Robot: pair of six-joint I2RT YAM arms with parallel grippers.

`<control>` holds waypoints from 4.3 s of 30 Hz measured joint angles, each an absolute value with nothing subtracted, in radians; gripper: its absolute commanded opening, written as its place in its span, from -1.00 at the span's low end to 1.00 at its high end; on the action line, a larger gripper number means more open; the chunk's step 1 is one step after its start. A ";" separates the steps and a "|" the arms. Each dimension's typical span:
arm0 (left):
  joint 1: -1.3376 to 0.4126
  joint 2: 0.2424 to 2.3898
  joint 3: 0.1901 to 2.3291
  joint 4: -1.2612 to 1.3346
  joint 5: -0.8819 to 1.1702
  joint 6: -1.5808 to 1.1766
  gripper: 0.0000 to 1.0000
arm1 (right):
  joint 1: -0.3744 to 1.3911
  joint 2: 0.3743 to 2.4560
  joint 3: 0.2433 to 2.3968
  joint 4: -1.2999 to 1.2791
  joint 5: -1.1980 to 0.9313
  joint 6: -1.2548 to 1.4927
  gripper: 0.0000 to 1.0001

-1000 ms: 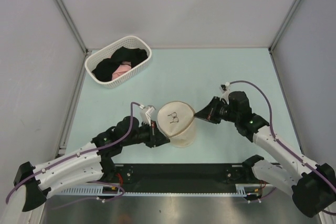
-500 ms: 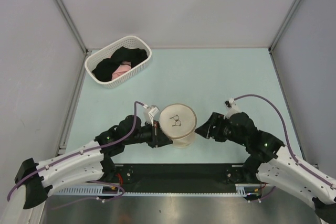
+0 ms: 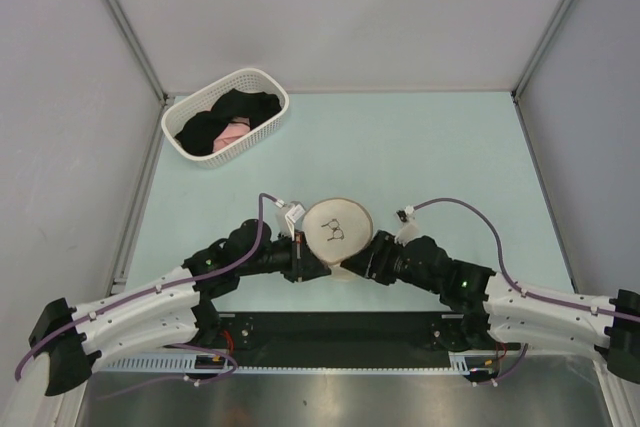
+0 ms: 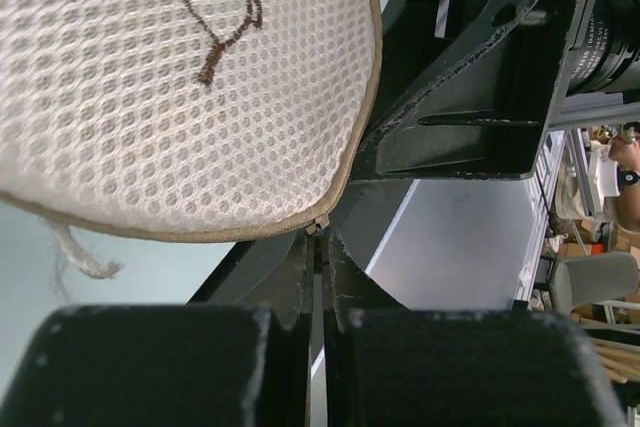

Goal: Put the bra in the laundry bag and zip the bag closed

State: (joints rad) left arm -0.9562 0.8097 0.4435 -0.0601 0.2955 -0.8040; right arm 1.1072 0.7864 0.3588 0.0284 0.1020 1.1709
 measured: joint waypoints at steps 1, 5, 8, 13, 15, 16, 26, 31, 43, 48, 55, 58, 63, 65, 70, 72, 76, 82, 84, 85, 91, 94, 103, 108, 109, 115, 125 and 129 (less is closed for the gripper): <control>-0.956 0.810 0.443 -0.060 0.295 -0.804 -1.00 | 1.107 0.802 0.361 0.048 0.102 1.176 0.04; -0.956 0.810 0.443 -0.060 0.294 -0.804 -1.00 | 1.109 0.834 0.367 0.106 0.112 1.188 0.00; -0.956 0.811 0.443 -0.060 0.294 -0.804 -1.00 | 1.109 0.835 0.367 0.122 0.120 1.194 0.03; -0.956 0.825 0.443 -0.053 0.292 -0.804 -1.00 | 1.109 0.835 0.368 0.144 0.116 1.196 0.21; -0.957 0.829 0.443 -0.054 0.292 -0.803 -1.00 | 1.109 0.839 0.373 0.159 0.102 1.196 0.29; -0.957 0.831 0.443 -0.053 0.292 -0.803 -1.00 | 1.110 0.842 0.375 0.163 0.094 1.196 0.36; -0.958 0.875 0.479 -0.044 0.297 -0.802 -1.00 | 1.127 0.852 0.384 0.192 0.064 1.197 0.19; -0.958 0.859 0.479 -0.045 0.301 -0.803 -1.00 | 1.111 0.854 0.385 0.189 0.093 1.209 -0.07; -0.958 0.832 0.481 -0.076 0.278 -0.791 -1.00 | 1.000 0.870 0.393 0.187 0.010 1.230 -1.00; -0.950 0.815 0.509 -0.149 0.226 -0.757 -1.00 | 0.840 0.803 0.358 0.192 -0.173 1.219 -1.00; -0.883 0.791 0.533 -0.258 0.173 -0.712 -1.00 | 0.664 0.724 0.294 0.208 -0.417 1.220 -1.00; -0.847 0.791 0.533 -0.280 0.171 -0.702 -1.00 | 0.639 0.712 0.276 0.225 -0.485 1.222 -1.00; -0.814 0.793 0.560 -0.290 0.205 -0.687 -0.99 | 0.609 0.697 0.231 0.281 -0.543 1.241 -1.00; -0.809 0.800 0.572 -0.295 0.216 -0.677 -1.00 | 0.597 0.698 0.224 0.297 -0.558 1.246 -1.00; -0.795 0.833 0.615 -0.319 0.215 -0.642 -1.00 | 0.556 0.785 0.251 0.337 -0.599 1.229 -1.00; -0.785 0.864 0.657 -0.338 0.202 -0.619 -1.00 | 0.535 0.850 0.297 0.331 -0.619 1.205 -1.00; -0.761 0.962 0.823 -0.387 0.152 -0.557 -1.00 | 0.480 1.005 0.485 0.302 -0.667 1.139 -1.00; -0.721 1.097 1.066 -0.393 0.099 -0.464 -1.00 | 0.391 1.153 0.772 0.268 -0.717 1.042 -1.00; -0.704 1.140 1.104 -0.372 0.099 -0.440 -1.00 | 0.361 1.201 0.826 0.266 -0.732 1.021 -1.00; -0.691 1.165 1.116 -0.355 0.099 -0.426 -1.00 | 0.348 1.231 0.848 0.263 -0.739 1.011 -1.00; -0.613 1.382 1.164 -0.293 0.098 -0.372 -1.00 | 0.303 1.445 0.912 0.270 -0.749 0.962 -1.00; -0.583 1.499 1.187 -0.267 0.096 -0.365 -1.00 | 0.291 1.571 0.931 0.299 -0.755 0.941 -1.00; -0.570 1.629 1.197 -0.237 0.089 -0.360 -0.29 | 0.286 1.671 0.910 0.312 -0.758 0.847 0.06; -0.570 1.572 1.196 -0.227 0.080 -0.343 0.23 | 0.284 1.619 0.889 0.200 -0.747 0.767 0.87; -0.570 1.549 1.194 -0.226 0.081 -0.339 0.49 | 0.282 1.600 0.890 0.171 -0.743 0.755 0.97; -0.569 1.293 1.182 -0.242 0.113 -0.321 0.82 | 0.273 1.432 0.954 -0.156 -0.634 0.605 0.99; -0.569 0.638 0.670 -0.115 0.302 -0.459 0.99 | 0.294 0.871 0.718 -0.411 -0.438 0.540 0.99; -0.569 0.331 0.411 -0.121 0.319 -0.550 0.99 | 0.379 0.451 0.489 -0.392 -0.361 0.661 0.99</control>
